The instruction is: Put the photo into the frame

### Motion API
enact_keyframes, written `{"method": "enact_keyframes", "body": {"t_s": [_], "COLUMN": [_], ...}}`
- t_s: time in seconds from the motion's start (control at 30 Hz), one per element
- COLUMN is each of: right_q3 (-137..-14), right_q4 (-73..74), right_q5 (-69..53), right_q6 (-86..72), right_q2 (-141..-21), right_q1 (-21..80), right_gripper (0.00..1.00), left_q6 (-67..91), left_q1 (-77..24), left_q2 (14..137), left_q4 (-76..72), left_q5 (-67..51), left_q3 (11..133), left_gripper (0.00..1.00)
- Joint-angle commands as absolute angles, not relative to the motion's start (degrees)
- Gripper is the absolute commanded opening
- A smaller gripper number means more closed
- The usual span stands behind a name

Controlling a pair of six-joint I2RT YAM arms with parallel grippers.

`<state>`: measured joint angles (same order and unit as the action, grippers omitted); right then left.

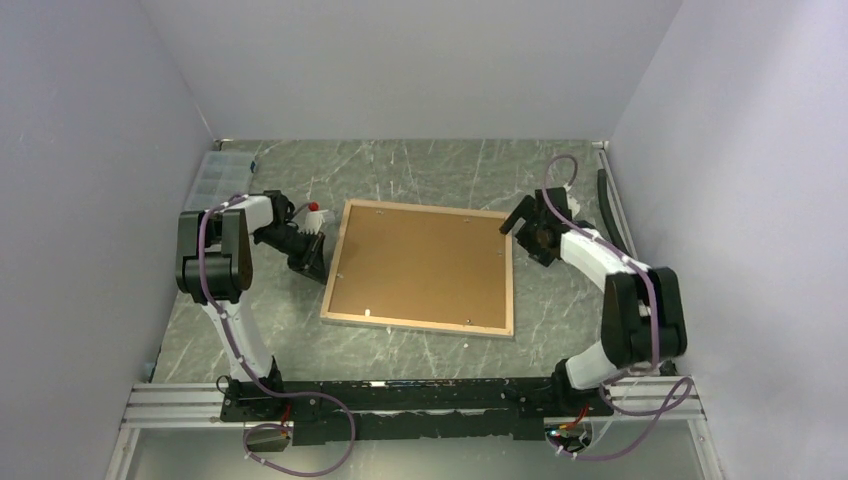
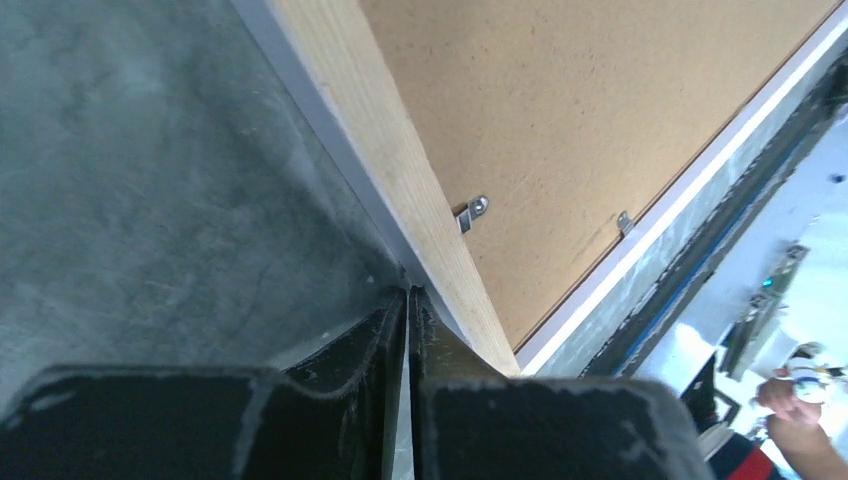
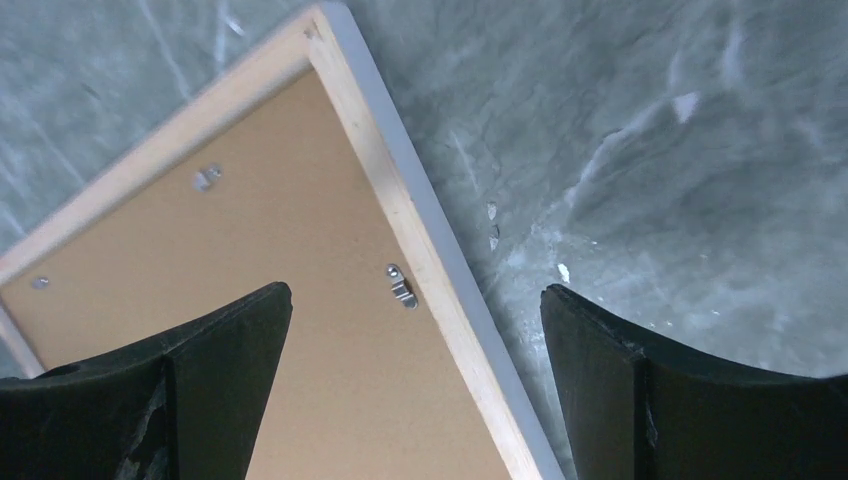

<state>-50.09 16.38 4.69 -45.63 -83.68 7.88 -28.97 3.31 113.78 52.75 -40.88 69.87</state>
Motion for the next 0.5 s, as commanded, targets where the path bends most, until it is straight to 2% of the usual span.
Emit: {"method": "enact_keyframes", "body": {"t_s": [0.0, 0.23, 0.47], "right_q3": [-51.1, -59.9, -74.1], "right_q4": [8.4, 3.4, 6.2], "right_q5": [-4.3, -17.0, -18.7], "right_q6": [-47.3, -50.6, -50.0], "right_q2": [-89.6, -100.9, -111.1], "right_q1": [7.4, 7.9, 13.5], "right_gripper": [1.0, 1.0, 1.0], "left_q6": [-32.9, -35.0, -37.2], "left_q1": [0.4, -2.9, -8.4], "left_q2": [111.0, 109.8, 107.7], "left_q4": [49.7, 50.4, 51.3], "left_q5": [-34.1, -33.4, -35.2], "left_q3": [67.0, 65.3, 63.7], "left_gripper": [0.13, 0.12, 0.12]}}
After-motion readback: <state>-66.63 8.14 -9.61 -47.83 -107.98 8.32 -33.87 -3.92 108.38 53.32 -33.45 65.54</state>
